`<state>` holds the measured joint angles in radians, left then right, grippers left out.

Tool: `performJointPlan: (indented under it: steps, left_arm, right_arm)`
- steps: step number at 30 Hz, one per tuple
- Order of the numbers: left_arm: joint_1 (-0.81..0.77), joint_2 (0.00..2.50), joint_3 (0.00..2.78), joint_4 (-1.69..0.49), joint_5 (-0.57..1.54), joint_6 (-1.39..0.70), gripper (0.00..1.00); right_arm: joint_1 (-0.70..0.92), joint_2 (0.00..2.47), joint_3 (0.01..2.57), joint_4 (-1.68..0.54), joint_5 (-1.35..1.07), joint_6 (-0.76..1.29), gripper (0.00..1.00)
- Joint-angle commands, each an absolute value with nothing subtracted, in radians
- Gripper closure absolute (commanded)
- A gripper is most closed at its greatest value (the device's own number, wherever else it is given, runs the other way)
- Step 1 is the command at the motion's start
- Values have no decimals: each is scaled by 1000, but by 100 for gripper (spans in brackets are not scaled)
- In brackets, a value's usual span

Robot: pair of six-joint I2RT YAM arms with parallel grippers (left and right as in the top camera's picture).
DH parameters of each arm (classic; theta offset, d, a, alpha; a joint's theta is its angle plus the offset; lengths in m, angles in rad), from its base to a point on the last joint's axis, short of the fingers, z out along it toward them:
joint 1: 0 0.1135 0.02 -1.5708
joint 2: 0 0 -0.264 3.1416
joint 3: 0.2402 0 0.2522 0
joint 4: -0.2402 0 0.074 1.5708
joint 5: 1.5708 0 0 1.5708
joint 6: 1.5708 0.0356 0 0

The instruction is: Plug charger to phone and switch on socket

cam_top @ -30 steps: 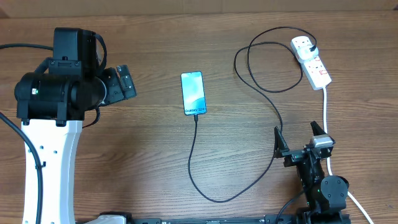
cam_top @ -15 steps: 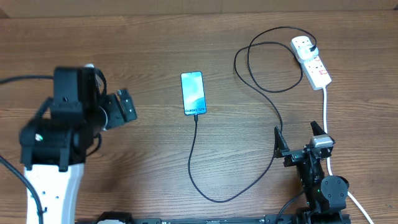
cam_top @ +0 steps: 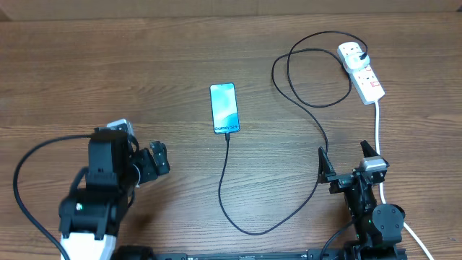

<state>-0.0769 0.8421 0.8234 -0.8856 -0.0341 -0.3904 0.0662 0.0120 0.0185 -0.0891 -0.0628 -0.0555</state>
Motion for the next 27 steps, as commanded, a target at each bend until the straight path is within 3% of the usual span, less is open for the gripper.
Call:
performJointPlan:
  steps: [1, 12, 27]
  left_arm:
    - [-78, 765, 727, -807, 1, -389, 0]
    - [-78, 503, 414, -440, 128, -325, 0]
    - [-78, 290, 286, -339, 150, -265, 0]
  right_arm:
    - [61, 3, 9, -82, -53, -54, 0]
    - [61, 3, 9, -82, -53, -54, 0]
    - [61, 3, 9, -81, -53, -54, 0]
